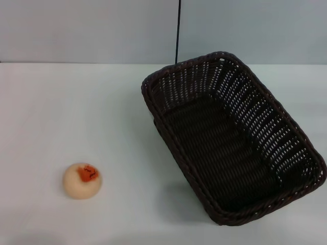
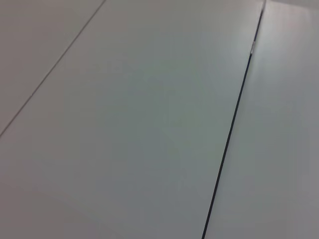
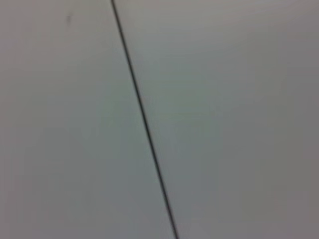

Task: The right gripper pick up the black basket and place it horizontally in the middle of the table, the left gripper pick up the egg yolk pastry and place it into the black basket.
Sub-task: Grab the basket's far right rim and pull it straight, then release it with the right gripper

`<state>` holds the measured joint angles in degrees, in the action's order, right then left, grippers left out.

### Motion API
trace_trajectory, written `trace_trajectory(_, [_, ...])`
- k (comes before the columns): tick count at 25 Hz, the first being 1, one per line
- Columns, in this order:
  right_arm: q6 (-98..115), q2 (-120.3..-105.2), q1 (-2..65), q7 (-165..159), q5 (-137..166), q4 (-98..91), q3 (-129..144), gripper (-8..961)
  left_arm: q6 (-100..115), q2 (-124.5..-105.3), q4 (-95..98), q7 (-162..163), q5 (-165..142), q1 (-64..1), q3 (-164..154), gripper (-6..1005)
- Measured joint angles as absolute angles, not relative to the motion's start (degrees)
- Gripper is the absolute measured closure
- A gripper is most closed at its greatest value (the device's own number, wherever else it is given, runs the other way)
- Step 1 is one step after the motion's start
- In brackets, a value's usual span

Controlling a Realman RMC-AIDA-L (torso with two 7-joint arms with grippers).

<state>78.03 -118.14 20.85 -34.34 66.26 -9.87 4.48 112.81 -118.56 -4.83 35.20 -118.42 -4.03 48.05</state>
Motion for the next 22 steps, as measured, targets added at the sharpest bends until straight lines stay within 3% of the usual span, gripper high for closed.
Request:
trace_trajectory(3, [74.12,-116.42,21.87,-40.61,66.37,-13.02,10.58,314,112.88,-118.53,-6.33,36.05,-118.39,-4.1,48.57,353])
trace_trajectory(12, [74.6,-114.37,19.71,-57.93,70.89,-25.31,21.47,313,113.12,-118.72,-6.98,36.09,-118.82,-4.12,48.04,360])
trace_trajectory(18, [80.85,-111.66,19.16,-79.53,87.78,-38.38,22.05,314,112.96,-118.75,-8.08,35.54,-119.01,-3.9,47.01,364])
trace_trajectory(22, [84.63,-111.02,19.71,-89.78,96.28,-46.42,21.8,314,112.81,-118.59,-7.95,35.58,-118.9,-4.39,46.96,367])
